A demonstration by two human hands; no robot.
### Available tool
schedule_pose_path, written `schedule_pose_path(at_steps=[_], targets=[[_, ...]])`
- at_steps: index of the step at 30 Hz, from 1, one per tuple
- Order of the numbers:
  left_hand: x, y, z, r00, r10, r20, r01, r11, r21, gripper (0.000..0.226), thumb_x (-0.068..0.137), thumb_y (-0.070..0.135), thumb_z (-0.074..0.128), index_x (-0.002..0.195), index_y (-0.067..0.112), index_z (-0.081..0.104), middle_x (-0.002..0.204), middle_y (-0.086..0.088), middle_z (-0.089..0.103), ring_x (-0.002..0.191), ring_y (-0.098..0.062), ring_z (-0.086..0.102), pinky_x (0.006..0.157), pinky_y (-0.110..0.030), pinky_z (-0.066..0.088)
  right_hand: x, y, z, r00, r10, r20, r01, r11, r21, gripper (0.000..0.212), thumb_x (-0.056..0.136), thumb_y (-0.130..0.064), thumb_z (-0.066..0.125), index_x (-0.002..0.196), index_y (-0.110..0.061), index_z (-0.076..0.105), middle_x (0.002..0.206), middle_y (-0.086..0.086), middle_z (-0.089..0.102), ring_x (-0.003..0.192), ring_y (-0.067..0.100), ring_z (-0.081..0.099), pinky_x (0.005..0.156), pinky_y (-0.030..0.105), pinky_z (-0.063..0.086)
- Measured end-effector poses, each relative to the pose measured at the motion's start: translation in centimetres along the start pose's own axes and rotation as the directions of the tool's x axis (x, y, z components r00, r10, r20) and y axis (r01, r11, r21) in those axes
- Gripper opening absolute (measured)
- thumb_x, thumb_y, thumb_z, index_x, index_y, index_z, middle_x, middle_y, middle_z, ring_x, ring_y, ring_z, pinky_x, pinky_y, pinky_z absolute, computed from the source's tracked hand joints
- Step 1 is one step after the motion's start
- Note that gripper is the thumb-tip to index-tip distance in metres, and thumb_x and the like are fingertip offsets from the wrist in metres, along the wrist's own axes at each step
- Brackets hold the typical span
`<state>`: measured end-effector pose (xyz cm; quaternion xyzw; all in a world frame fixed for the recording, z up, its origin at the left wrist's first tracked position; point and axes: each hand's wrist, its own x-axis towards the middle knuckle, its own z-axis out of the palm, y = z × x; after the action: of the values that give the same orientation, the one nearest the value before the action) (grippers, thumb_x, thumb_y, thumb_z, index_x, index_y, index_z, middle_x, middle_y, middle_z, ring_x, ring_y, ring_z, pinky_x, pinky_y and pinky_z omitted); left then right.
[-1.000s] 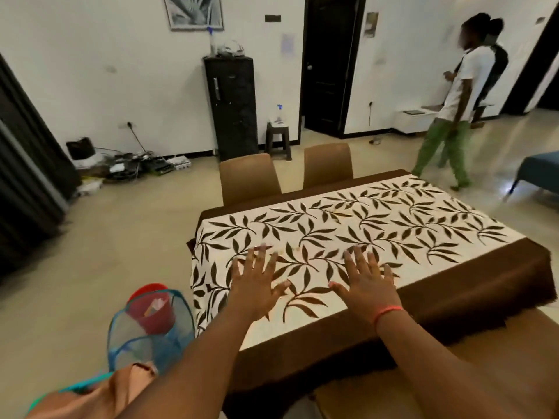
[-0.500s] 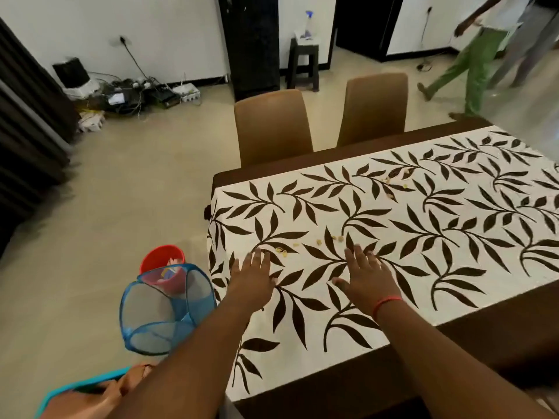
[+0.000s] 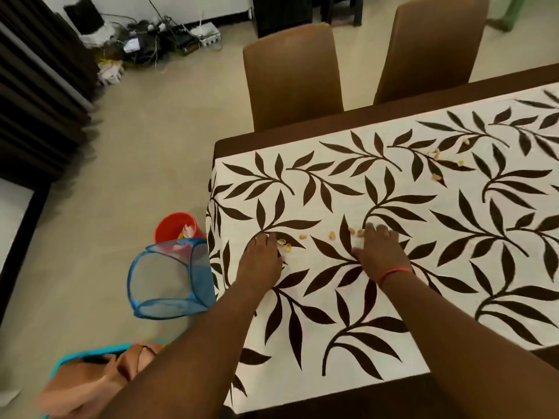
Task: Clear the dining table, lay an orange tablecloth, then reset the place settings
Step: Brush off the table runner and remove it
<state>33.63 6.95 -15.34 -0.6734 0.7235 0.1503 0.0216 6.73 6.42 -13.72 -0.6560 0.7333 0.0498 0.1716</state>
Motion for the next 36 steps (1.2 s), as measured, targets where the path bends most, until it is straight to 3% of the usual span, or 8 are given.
schedule_pose_path(at_steps=[7, 12, 19, 24, 27, 31, 34, 36], targets=[[2.3, 2.7, 1.4, 0.999, -0.01, -0.047, 0.009, 1.0, -0.011, 0.056, 0.097, 0.036, 0.06, 0.147, 0.018, 0.042, 0.141, -0.013, 0.042, 0.131, -0.029, 0.043, 0.103, -0.037, 0.046, 3.1, -2.4, 1.0, 0.986, -0.168, -0.023, 0.168, 0.986, 0.016, 0.055, 0.097, -0.034, 0.055, 0.147, -0.021, 0.035, 0.141, 0.016, 0.038, 0.131, 0.034, 0.035, 0.1, 0.043, 0.046], [3.6, 3.2, 1.2, 0.999, 0.021, -0.033, -0.022, 0.998, -0.055, 0.043, 0.096, 0.022, 0.065, 0.137, 0.018, 0.051, 0.137, -0.011, 0.046, 0.129, -0.026, 0.045, 0.096, -0.035, 0.05, 2.9, -5.1, 1.8, 0.952, -0.306, -0.029, 0.305, 0.952, -0.034, 0.044, 0.09, -0.005, 0.058, 0.131, -0.019, 0.051, 0.128, 0.01, 0.046, 0.119, 0.027, 0.042, 0.084, 0.033, 0.054], [3.7, 3.2, 1.5, 0.999, 0.047, -0.025, -0.049, 0.997, -0.059, 0.036, 0.095, 0.012, 0.064, 0.13, 0.015, 0.055, 0.126, -0.008, 0.055, 0.113, -0.021, 0.054, 0.089, -0.03, 0.051, 2.7, -6.1, 2.0, 0.924, -0.379, -0.059, 0.379, 0.925, -0.016, 0.032, 0.085, 0.006, 0.058, 0.111, -0.014, 0.06, 0.11, 0.008, 0.055, 0.105, 0.026, 0.048, 0.071, 0.031, 0.05], [3.3, 3.1, 1.4, 0.996, -0.013, -0.085, -0.004, 0.979, -0.205, 0.012, 0.098, 0.017, 0.061, 0.11, 0.013, 0.062, 0.109, -0.005, 0.058, 0.097, -0.017, 0.056, 0.074, -0.022, 0.041, 3.5, -6.0, 2.2, 0.916, -0.386, -0.107, 0.39, 0.92, 0.022, 0.023, 0.085, 0.005, 0.058, 0.103, -0.009, 0.063, 0.102, 0.01, 0.059, 0.094, 0.026, 0.05, 0.071, 0.031, 0.047], [2.8, 3.2, 1.1, 0.988, -0.131, -0.079, 0.091, 0.918, -0.387, 0.007, 0.1, 0.018, 0.057, 0.103, 0.013, 0.062, 0.104, -0.002, 0.058, 0.094, -0.015, 0.057, 0.075, -0.025, 0.047, 3.6, -5.7, 2.4, 0.927, -0.346, -0.145, 0.361, 0.928, 0.095, 0.015, 0.086, 0.005, 0.057, 0.093, -0.007, 0.064, 0.092, 0.011, 0.059, 0.085, 0.027, 0.052, 0.066, 0.029, 0.04], [2.3, 3.4, 0.6, 0.948, -0.31, 0.076, 0.276, 0.676, -0.683, 0.008, 0.103, 0.021, 0.051, 0.098, 0.019, 0.057, 0.101, 0.0, 0.061, 0.086, -0.011, 0.06, 0.069, -0.02, 0.049, 3.2, -5.9, 2.2, 0.961, -0.219, -0.17, 0.264, 0.91, 0.32, 0.006, 0.09, -0.006, 0.06, 0.09, -0.009, 0.065, 0.092, 0.005, 0.06, 0.087, 0.022, 0.053, 0.074, 0.03, 0.047], [2.6, 3.9, 0.1, 0.82, -0.421, 0.387, 0.509, 0.228, -0.83, 0.014, 0.104, 0.021, 0.047, 0.104, 0.02, 0.061, 0.093, -0.007, 0.069, 0.073, -0.013, 0.062, 0.061, -0.023, 0.049, 1.6, -7.8, 1.6, 0.952, -0.208, -0.223, 0.29, 0.842, 0.454, 0.003, 0.091, -0.011, 0.064, 0.091, -0.013, 0.067, 0.092, 0.0, 0.061, 0.083, 0.012, 0.055, 0.077, 0.026, 0.051], [2.6, 3.9, -0.3, 0.786, -0.351, 0.509, 0.523, -0.061, -0.85, 0.018, 0.103, 0.014, 0.046, 0.099, 0.014, 0.063, 0.086, -0.012, 0.067, 0.067, -0.016, 0.059, 0.061, -0.026, 0.049, 0.4, -9.4, 1.5, 0.934, -0.261, -0.242, 0.349, 0.805, 0.48, 0.006, 0.092, -0.014, 0.064, 0.096, -0.016, 0.068, 0.095, -0.001, 0.063, 0.084, 0.009, 0.056, 0.078, 0.024, 0.051]])
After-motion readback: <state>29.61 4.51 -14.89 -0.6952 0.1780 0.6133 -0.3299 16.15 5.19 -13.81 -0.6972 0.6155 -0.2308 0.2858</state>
